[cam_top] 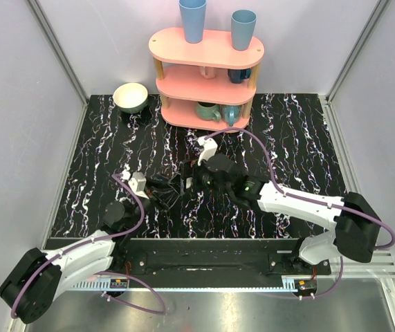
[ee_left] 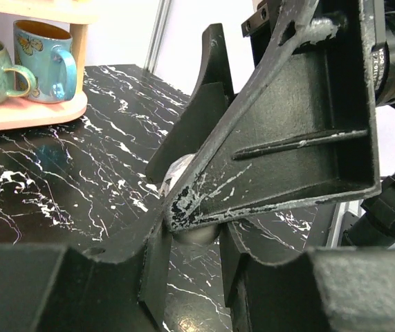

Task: Insert the wireless bluetooth earbuds into the charging case
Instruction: Open the charging case, then close the charging case with the earbuds, then place the charging case with the earbuds at the center of the board, then reset both arms

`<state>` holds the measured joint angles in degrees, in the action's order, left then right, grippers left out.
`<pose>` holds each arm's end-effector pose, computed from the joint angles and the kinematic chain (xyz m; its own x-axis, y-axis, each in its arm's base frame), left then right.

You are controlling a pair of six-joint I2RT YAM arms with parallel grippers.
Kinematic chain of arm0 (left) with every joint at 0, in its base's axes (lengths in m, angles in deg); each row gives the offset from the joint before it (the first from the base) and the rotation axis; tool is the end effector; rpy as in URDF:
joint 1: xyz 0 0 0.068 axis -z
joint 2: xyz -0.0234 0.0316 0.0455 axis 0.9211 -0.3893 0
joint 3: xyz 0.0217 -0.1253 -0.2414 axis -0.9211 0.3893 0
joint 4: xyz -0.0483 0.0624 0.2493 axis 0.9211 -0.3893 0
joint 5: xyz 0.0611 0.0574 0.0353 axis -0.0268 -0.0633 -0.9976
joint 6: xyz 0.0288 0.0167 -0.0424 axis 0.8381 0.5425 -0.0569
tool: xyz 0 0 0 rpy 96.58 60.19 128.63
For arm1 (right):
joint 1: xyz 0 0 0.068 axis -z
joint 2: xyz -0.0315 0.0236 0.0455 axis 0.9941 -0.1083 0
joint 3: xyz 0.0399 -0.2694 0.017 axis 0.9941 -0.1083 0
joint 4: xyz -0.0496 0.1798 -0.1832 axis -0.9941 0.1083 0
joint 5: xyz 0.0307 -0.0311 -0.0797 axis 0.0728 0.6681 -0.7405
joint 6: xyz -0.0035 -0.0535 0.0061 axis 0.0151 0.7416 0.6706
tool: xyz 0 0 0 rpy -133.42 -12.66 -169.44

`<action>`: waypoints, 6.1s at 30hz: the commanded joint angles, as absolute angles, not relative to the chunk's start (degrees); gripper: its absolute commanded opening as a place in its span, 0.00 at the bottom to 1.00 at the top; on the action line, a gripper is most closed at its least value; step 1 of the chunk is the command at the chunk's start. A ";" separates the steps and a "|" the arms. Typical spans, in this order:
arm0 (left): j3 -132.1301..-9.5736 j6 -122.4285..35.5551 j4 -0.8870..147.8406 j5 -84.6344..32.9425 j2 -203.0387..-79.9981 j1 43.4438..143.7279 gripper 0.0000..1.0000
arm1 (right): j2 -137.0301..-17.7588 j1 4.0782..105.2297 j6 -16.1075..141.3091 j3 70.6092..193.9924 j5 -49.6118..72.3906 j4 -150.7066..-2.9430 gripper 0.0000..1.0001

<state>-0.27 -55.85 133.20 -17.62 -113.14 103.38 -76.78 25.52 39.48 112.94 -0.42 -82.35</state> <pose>0.1217 -0.1021 0.2047 -0.1122 -0.4012 -0.9091 0.8115 0.4909 -0.3169 0.1747 0.2774 0.2921 -0.5556 0.0479 -0.8301 -0.6172 0.6452 0.4503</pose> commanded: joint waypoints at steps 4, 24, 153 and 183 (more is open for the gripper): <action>0.44 -57.44 145.91 -20.57 -111.03 103.39 0.00 | -74.55 25.33 42.16 112.13 -7.85 -81.98 1.00; 1.05 -56.73 144.85 -19.61 -109.97 103.39 0.00 | -71.63 25.42 41.30 111.25 -14.18 -87.18 1.00; -18.63 -64.21 75.61 -58.44 -102.51 104.27 0.99 | -56.16 44.73 40.33 95.51 -10.17 -72.50 1.00; -20.57 -61.04 74.54 -52.38 -100.22 79.65 0.99 | -56.77 74.46 51.19 85.70 -30.33 -90.57 1.00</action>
